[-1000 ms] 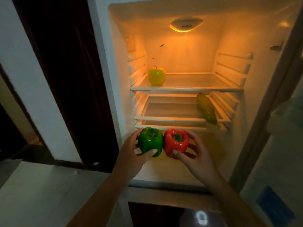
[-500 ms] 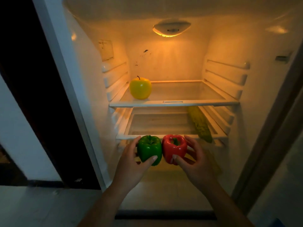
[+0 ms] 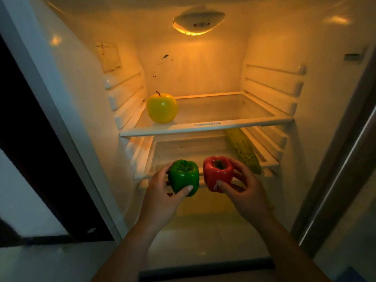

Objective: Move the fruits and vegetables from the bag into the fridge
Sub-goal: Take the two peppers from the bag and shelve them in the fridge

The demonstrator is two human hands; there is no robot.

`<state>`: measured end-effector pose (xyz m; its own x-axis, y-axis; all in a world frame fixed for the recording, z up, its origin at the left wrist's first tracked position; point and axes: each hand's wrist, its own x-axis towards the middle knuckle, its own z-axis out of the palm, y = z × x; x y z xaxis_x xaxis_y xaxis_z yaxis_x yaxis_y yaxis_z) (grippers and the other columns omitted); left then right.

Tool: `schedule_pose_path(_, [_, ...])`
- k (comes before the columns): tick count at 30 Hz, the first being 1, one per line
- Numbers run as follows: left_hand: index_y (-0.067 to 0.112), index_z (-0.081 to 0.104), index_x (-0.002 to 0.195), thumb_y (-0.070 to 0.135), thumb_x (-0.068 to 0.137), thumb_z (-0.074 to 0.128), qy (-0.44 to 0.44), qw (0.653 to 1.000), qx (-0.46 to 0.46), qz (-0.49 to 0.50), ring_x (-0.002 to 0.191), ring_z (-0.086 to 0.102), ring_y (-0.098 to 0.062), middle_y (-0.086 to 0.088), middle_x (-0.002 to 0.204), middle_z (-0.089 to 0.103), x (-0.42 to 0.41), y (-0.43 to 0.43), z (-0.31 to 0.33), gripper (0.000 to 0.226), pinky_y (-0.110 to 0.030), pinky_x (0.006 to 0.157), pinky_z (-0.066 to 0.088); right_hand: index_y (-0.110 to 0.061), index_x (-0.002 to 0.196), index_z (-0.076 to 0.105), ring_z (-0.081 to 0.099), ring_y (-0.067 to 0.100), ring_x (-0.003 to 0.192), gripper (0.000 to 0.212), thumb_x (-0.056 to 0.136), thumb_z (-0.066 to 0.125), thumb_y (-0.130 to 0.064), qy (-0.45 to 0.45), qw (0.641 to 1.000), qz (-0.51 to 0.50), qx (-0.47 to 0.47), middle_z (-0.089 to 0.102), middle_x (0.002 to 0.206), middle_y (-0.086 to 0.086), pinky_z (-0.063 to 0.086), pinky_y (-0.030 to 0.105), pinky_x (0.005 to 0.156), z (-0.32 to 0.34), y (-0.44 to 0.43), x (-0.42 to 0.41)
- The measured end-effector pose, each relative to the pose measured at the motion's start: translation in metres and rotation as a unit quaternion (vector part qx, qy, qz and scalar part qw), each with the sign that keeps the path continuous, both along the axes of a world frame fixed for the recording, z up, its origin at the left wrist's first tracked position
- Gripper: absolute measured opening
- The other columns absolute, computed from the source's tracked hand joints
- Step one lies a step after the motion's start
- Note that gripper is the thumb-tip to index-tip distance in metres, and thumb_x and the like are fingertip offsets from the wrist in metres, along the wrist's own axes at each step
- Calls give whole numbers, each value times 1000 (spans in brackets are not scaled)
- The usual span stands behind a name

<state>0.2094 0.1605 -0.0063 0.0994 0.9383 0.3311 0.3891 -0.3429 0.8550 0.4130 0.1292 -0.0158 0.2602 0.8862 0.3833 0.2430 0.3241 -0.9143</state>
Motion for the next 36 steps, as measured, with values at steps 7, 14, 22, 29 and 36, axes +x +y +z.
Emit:
schedule_pose_path(7, [39, 38, 131, 33, 74, 76, -21, 999, -1, -34, 100, 51, 3, 9, 135, 43, 14, 33, 6, 69, -12, 69, 49, -31, 127, 45, 49, 8, 113, 62, 74, 76, -21, -49, 997, -62, 20, 46, 132, -4, 51, 14, 71, 3, 16, 12])
schedule_pose_path(14, [43, 38, 128, 33, 74, 75, -44, 997, 3, -56, 104, 55, -3, 10, 134, 43, 34, 54, 0, 67, -19, 77, 51, -27, 128, 46, 51, 10, 109, 63, 73, 77, -22, -78, 987, -133, 37, 47, 130, -2, 48, 8, 65, 1, 23, 23])
schedule_pose_path(22, [43, 39, 126, 32, 74, 76, -23, 996, 24, -79, 104, 52, -5, 9, 131, 44, 43, 78, 0, 65, -12, 74, 44, -17, 128, 49, 47, 12, 112, 60, 74, 77, -16, -118, 976, -170, 70, 44, 120, -5, 43, 2, 76, 7, 43, 16])
schedule_pose_path(29, [44, 37, 126, 35, 75, 75, -18, 995, 23, -99, 104, 49, -3, 12, 130, 44, 39, 91, 2, 65, -13, 75, 42, -18, 132, 46, 40, 20, 123, 63, 76, 73, -31, -207, 956, -205, 35, 38, 133, 3, 49, 41, 95, -3, 58, 12])
schedule_pose_path(36, [38, 40, 129, 34, 77, 73, -27, 994, 31, -106, 96, 49, 6, 15, 124, 44, 39, 94, 1, 61, -12, 73, 41, -18, 132, 47, 43, 25, 124, 68, 71, 77, -19, -331, 912, -238, 47, 46, 135, 7, 44, 37, 99, -4, 67, 15])
